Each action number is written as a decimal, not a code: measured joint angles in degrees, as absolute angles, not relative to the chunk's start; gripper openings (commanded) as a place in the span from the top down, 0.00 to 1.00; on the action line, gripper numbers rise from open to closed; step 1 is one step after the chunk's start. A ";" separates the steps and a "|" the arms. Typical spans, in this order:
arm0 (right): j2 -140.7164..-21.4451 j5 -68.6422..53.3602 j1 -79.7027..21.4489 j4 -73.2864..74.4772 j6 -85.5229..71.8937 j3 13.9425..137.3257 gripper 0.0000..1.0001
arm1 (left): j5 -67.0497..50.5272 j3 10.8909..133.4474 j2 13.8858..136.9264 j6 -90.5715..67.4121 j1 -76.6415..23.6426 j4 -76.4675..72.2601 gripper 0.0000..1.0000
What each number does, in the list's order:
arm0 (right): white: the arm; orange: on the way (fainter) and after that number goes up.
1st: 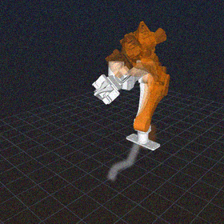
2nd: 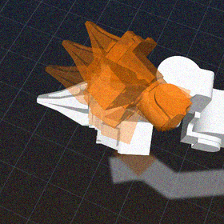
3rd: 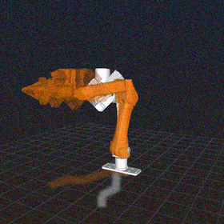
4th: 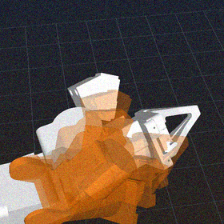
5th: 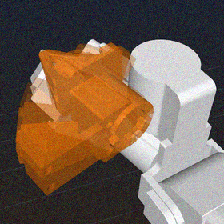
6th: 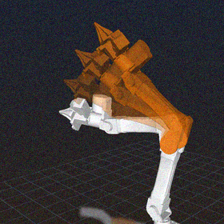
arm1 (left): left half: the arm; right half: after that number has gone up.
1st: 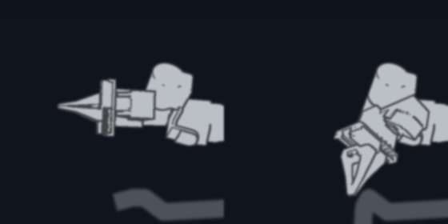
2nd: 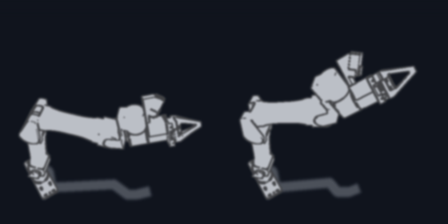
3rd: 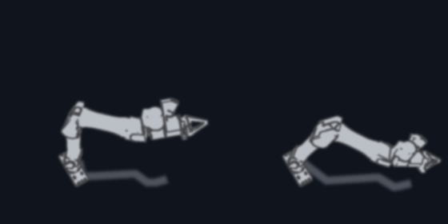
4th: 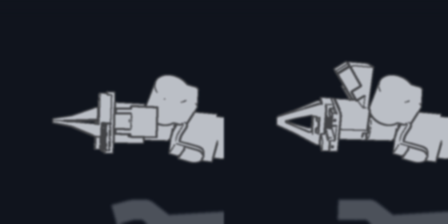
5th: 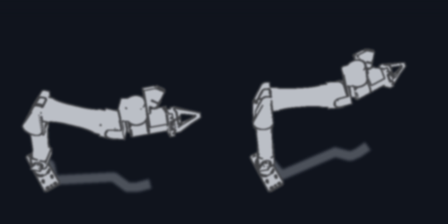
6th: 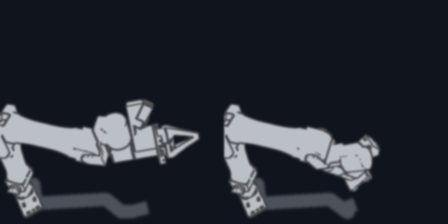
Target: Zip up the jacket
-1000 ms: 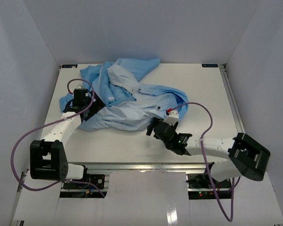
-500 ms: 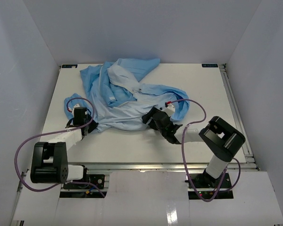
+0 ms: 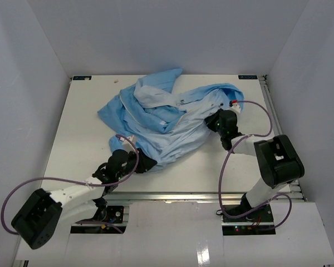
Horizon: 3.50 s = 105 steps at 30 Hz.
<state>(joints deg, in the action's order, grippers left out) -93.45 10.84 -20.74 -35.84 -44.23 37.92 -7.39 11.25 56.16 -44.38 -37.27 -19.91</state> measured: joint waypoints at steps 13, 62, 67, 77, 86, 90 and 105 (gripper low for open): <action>-96.74 -6.16 -7.16 -18.50 -26.66 63.49 0.05 | -17.12 50.62 82.41 -35.74 -31.48 -12.61 0.10; -98.93 3.48 -3.35 -14.46 -20.95 64.62 0.22 | -4.78 26.21 74.79 -40.84 -45.41 -14.67 0.10; -95.86 -1.83 -3.15 -9.09 -19.47 65.00 0.15 | -5.64 33.49 75.07 -39.50 -48.19 -7.96 0.02; -69.63 -3.79 -10.16 -8.98 -26.73 38.72 0.21 | 1.89 51.20 70.13 -35.33 -36.18 4.29 0.04; -65.03 0.24 -24.21 -19.19 -38.18 17.87 0.20 | -1.78 51.70 84.86 -32.43 -23.16 5.76 0.19; -70.27 3.58 -24.26 -23.89 -40.27 17.17 0.20 | -4.67 51.66 92.71 -31.64 -20.61 4.74 0.62; -96.16 -6.08 -6.10 -27.10 -30.40 40.66 0.18 | -10.11 32.05 79.69 -36.98 -30.38 -11.86 0.69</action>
<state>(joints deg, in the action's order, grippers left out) -96.16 -6.08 -6.10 -27.10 -30.40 40.66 -10.11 32.05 79.69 -36.98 -30.38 -11.86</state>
